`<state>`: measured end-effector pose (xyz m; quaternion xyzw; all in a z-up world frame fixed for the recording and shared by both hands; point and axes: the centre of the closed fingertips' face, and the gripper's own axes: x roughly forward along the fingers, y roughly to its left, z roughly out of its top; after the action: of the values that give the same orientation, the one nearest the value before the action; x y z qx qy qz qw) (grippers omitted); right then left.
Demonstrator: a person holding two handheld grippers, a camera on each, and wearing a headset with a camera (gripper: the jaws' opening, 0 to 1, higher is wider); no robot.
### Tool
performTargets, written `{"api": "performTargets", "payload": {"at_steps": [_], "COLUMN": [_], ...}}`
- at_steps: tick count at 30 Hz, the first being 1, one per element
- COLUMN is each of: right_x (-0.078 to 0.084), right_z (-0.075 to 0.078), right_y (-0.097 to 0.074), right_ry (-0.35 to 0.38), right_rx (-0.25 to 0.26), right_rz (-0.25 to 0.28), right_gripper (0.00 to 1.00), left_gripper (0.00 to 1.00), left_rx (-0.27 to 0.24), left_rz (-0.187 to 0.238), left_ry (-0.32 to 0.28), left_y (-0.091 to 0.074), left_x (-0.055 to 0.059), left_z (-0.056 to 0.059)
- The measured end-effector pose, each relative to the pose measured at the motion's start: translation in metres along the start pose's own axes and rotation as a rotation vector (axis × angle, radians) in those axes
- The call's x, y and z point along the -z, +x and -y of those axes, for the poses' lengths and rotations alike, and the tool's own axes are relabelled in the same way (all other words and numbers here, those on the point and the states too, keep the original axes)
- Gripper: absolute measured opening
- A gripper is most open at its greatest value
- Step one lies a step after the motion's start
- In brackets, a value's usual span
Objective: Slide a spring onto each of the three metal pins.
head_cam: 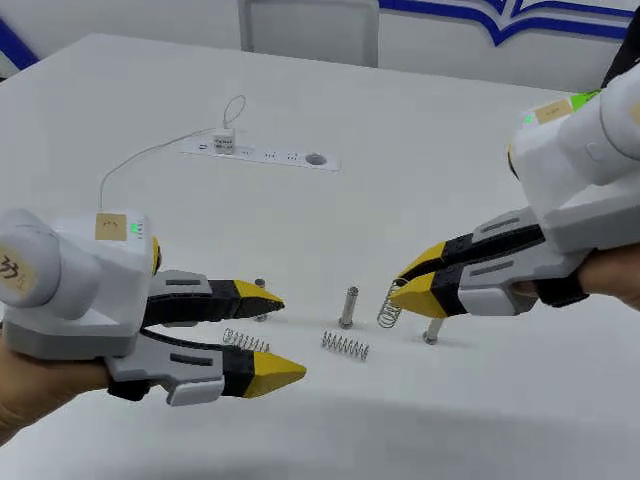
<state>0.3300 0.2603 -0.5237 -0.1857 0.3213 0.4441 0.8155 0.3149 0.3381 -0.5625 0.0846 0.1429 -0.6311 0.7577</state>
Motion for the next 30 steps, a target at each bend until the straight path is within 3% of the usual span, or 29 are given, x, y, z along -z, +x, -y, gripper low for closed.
{"api": "performTargets", "payload": {"at_steps": [12,16,30], "right_x": [0.009,0.018,0.041], "right_z": [0.042,0.054,0.077], "right_y": [-0.020,-0.019,-0.009], "right_ry": [0.041,0.047,0.097], "right_rx": [0.107,0.139,0.180], "right_rz": [0.001,-0.022,-0.055], "right_gripper": [0.11,0.11,0.11], "left_gripper": [0.46,0.47,0.47], "left_rx": [-0.062,-0.074,-0.090], "left_rz": [0.016,0.014,0.016], "left_ry": [-0.030,-0.037,-0.046], "left_y": [-0.017,-0.020,-0.025], "left_x": [0.002,0.004,0.006], "left_z": [-0.012,-0.013,-0.015]}}
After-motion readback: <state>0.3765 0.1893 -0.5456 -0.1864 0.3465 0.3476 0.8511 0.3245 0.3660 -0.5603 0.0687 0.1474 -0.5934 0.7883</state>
